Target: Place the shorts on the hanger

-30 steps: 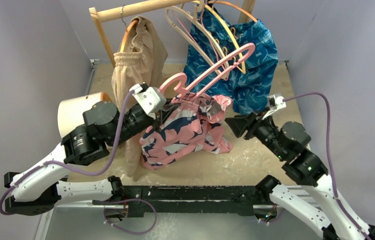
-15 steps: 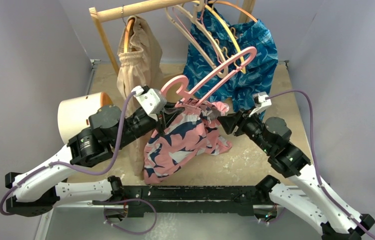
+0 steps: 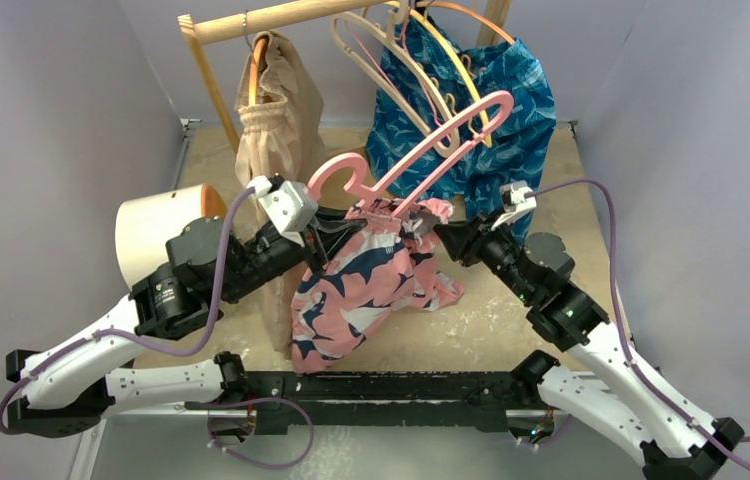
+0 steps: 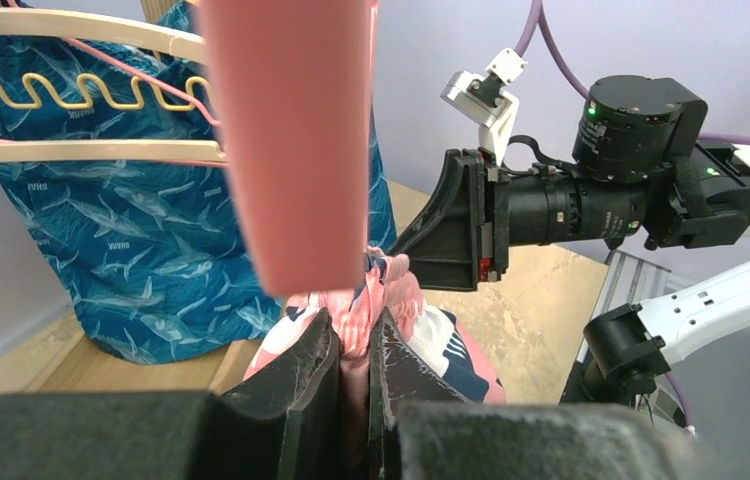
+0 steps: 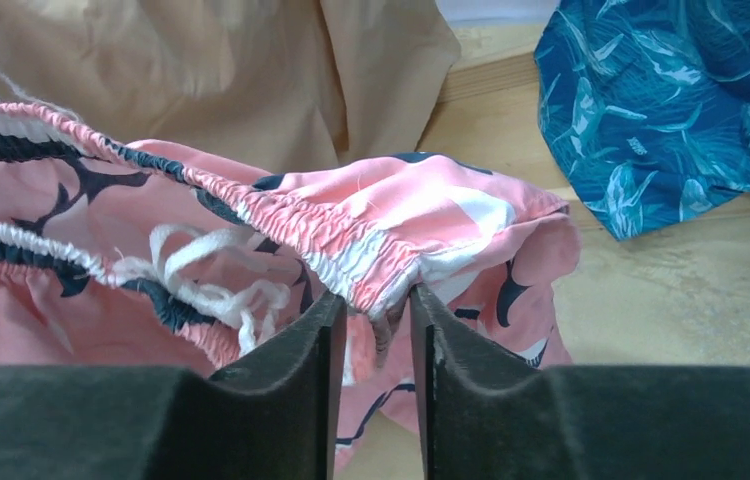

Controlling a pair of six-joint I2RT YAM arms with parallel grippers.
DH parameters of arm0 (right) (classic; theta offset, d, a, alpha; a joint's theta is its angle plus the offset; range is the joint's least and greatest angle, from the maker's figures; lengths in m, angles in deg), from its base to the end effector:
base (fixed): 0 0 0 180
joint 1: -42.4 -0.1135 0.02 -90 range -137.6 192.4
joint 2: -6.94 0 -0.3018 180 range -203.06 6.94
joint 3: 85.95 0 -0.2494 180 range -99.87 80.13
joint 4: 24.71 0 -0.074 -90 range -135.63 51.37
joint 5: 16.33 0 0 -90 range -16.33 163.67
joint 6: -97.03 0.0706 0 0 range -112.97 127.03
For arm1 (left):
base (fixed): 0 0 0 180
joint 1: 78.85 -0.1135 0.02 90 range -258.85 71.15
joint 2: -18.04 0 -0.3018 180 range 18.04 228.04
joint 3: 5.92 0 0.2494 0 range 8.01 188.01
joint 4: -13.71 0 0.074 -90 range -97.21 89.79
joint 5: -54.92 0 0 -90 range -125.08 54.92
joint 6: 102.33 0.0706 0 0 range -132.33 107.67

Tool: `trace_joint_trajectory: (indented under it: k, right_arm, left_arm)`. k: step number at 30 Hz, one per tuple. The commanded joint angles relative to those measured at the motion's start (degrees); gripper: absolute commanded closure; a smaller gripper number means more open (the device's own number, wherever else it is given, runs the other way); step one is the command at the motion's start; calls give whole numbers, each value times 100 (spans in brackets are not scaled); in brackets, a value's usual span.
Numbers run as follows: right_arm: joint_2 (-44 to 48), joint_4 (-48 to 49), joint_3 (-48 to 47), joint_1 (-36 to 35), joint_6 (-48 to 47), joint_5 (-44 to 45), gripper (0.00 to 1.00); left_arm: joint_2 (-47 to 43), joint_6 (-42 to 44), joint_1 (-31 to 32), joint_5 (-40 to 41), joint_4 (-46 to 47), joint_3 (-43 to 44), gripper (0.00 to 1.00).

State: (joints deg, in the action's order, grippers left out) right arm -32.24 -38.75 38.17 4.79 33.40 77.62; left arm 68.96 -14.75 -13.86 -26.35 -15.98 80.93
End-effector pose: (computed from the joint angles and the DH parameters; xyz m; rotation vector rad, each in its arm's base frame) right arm 0.1370 0.0994 0.3825 -0.0981 1.5811 0.8323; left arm 0.0835 -0.1537 0.5098 0.6764 1.3615 -0.8413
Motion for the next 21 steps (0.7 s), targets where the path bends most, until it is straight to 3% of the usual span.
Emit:
trace_joint_trajectory:
  k: [1, 3, 4, 14, 21]
  right_arm:
    - [-123, 452, -157, -38, -13, 141, 79]
    - [-83, 178, -304, -37, 64, 181, 96]
    - [-41, 6, -402, -42, 17, 428, 100]
    - [-594, -1959, -2388, -39, -512, 1592, 100]
    - [-921, -2791, -3304, -22, -563, 1913, 100]
  left_arm:
    - [-200, -148, -4, -89, 590, -40, 100]
    - [-265, -125, -4, 8, 413, -58, 100]
    - [-311, -90, -4, 38, 303, -59, 100]
    - [-911, 298, -4, -215, -950, -527, 100]
    - [-1133, 553, -8, -534, -1430, -808, 100]
